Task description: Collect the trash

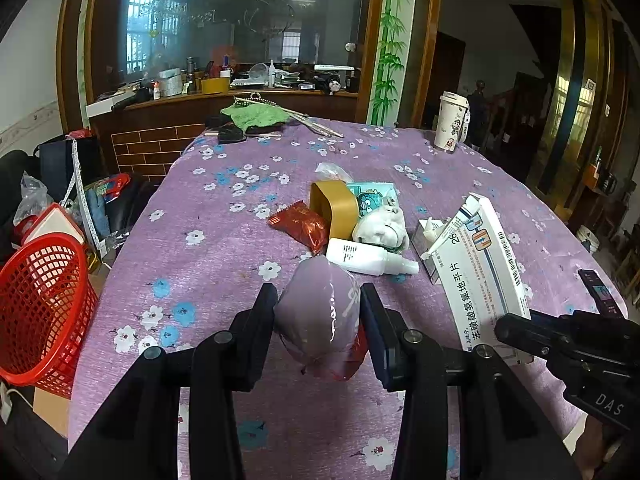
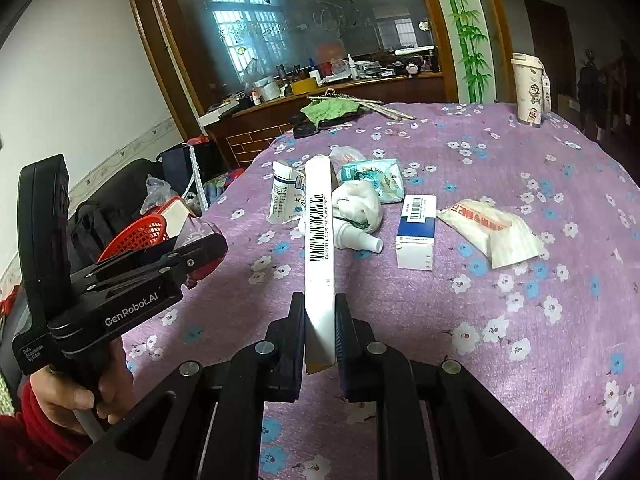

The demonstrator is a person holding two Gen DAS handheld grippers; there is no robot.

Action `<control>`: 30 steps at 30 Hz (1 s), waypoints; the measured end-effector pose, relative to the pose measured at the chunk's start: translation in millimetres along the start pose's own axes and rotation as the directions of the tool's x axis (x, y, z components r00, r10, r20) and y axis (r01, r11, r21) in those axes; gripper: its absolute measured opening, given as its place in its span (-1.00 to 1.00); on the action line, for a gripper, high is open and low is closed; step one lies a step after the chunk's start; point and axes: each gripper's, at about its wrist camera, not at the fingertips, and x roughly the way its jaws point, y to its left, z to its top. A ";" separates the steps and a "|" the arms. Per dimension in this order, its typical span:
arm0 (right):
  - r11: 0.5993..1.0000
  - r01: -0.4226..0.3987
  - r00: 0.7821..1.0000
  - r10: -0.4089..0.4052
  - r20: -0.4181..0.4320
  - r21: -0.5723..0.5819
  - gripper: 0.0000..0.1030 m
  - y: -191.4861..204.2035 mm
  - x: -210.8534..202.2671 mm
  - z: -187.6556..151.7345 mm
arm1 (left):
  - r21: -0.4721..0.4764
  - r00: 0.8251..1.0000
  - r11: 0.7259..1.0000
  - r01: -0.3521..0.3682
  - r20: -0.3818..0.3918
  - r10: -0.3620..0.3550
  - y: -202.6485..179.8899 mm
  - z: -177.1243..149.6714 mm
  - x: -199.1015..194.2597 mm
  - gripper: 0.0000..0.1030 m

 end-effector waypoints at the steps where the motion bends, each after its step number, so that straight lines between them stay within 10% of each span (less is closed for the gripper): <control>1: 1.000 -0.001 1.000 0.001 0.000 -0.003 -0.72 0.9 0.1 0.7 | -0.001 1.000 1.000 -0.001 0.001 0.001 0.5 0.2 -0.3 -0.21; 30: 0.994 -0.066 0.997 0.062 -0.052 -0.092 -0.72 40.8 29.7 16.4 | -0.084 0.998 0.994 -0.068 -0.002 0.068 49.6 -1.9 -4.1 -0.21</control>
